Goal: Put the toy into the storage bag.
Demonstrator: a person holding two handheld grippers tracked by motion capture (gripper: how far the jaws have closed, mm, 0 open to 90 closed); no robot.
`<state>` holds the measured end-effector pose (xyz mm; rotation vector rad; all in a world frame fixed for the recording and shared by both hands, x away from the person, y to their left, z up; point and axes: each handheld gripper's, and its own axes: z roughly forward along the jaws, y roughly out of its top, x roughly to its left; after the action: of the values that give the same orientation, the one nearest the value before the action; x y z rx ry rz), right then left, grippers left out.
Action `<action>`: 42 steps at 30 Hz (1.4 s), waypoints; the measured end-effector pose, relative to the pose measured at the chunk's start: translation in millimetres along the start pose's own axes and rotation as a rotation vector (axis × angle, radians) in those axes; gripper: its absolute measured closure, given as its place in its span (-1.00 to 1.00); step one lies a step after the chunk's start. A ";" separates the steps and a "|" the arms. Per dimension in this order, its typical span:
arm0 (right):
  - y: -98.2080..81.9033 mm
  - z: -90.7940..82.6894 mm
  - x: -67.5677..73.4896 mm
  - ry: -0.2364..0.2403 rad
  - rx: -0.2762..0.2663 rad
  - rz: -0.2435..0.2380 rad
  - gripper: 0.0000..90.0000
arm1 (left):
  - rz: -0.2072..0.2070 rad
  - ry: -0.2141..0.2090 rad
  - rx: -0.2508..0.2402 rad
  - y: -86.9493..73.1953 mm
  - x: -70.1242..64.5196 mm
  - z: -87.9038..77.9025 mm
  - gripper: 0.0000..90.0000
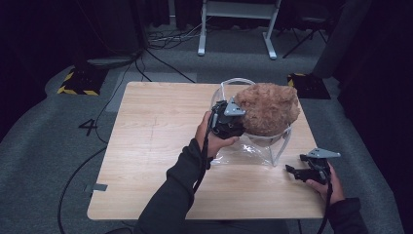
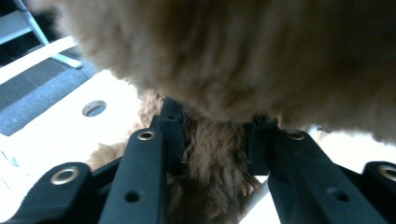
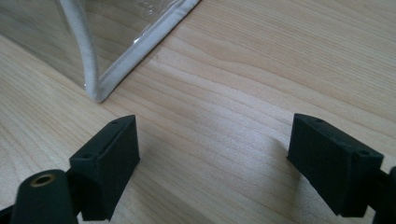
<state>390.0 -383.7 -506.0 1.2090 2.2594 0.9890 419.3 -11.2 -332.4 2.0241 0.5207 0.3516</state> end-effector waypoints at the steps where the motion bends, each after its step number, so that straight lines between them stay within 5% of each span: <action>1: 0.0 0.0 0.0 0.000 0.000 0.000 -0.64 | -0.003 -0.003 -0.001 -0.5 0.2 -0.2 0.44; 5: 0.0 0.0 0.0 0.000 0.000 0.000 -0.64 | -0.016 -0.036 -0.035 -1.4 0.6 -3.0 0.26; 10: 0.0 0.0 0.0 0.000 0.000 0.000 -0.64 | -0.012 -0.021 -0.028 -4.1 0.7 -3.4 0.22; 16: 0.0 0.0 0.0 0.000 0.000 0.000 -0.64 | -0.053 -0.007 -0.057 -4.4 3.6 -7.7 -0.22; 24: 0.0 -0.1 0.1 0.000 0.001 0.001 -0.64 | -0.067 -0.029 -0.091 -6.0 5.9 -10.3 -0.30; 42: 0.0 -0.1 0.1 0.000 0.001 0.000 -0.64 | -0.056 0.006 -0.074 -5.4 11.3 -15.8 -0.38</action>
<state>389.9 -383.6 -506.0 1.2098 2.2597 0.9887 420.8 8.7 -329.2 1.9334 0.5588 0.3379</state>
